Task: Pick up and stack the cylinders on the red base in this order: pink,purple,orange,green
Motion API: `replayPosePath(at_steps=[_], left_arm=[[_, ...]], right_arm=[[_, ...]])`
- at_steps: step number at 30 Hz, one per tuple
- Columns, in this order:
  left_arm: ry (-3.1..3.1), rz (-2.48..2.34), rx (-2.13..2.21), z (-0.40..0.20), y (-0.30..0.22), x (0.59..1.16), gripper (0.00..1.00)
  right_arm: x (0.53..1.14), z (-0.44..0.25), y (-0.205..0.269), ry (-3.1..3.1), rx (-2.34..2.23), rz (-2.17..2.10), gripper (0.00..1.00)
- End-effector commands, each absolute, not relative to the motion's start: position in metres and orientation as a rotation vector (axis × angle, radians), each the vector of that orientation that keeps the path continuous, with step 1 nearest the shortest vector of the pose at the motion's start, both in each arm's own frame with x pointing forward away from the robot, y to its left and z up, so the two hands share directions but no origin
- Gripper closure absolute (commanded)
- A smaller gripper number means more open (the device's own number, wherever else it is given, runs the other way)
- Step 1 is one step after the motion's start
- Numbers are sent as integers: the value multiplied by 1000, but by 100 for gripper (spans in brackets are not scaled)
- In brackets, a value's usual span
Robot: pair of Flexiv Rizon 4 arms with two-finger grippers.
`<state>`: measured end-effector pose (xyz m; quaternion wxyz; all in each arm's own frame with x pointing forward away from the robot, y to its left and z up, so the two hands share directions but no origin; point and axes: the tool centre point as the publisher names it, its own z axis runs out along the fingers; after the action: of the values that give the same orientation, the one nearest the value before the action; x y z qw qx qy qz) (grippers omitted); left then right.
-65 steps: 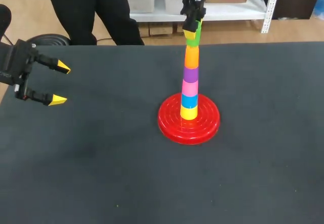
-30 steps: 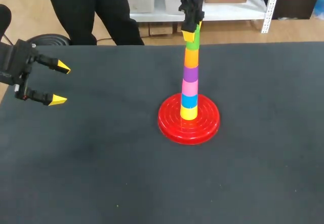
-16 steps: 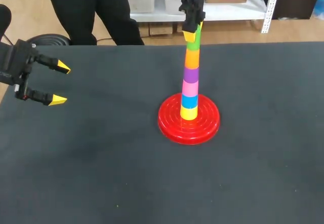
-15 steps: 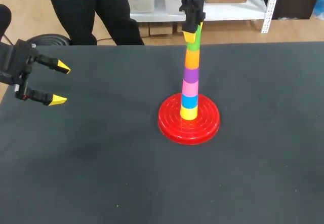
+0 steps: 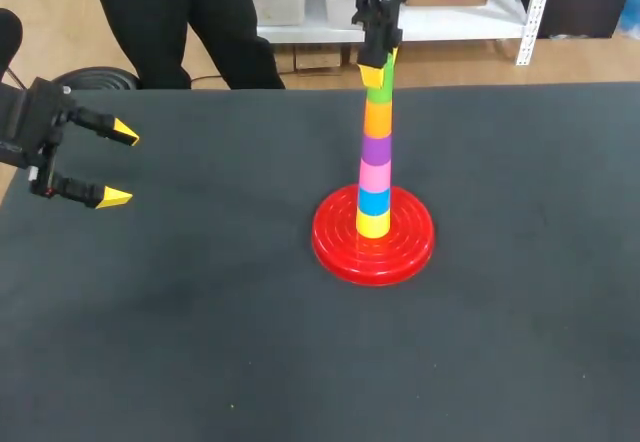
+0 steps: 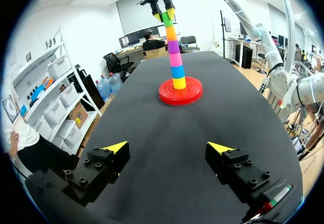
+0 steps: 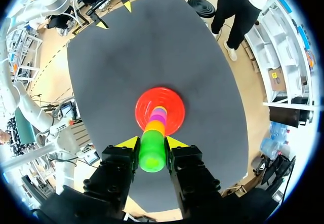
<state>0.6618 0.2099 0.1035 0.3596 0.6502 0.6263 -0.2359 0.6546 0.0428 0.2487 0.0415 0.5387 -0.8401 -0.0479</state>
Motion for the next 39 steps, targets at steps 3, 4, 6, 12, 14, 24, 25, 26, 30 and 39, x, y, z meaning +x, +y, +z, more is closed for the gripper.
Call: replayPosePath(at_steps=[3,4,6,12,14,24,25,26,30,39], left_arm=[[1612,-606,1675,103,210,661,0],[1612,-606,1675,103,210,661,0],[1612,-606,1675,103,210,661,0],[1612,-606,1675,103,210,661,0],[1612,-606,1675,103,210,661,0],[1612,-606,1675,103,210,661,0],[1612,-606,1675,103,210,661,0],[1612,-606,1675,103,210,661,0],[1612,-606,1675,103,210,661,0],[1612,-606,1675,103,210,661,0]], right_arm=[[658,235,46,-2544,1637,-163,100],[658,234,46,-2543,1636,-162,100],[658,234,46,-2542,1634,-164,100],[657,234,44,-2564,1629,-155,100],[656,236,44,-2576,1635,-152,100],[646,248,44,-2643,1709,-191,0],[645,249,43,-2658,1710,-188,0],[644,250,41,-2677,1717,-198,0],[638,256,29,-2750,1745,-235,0],[615,254,1,-2961,1851,-467,0]])
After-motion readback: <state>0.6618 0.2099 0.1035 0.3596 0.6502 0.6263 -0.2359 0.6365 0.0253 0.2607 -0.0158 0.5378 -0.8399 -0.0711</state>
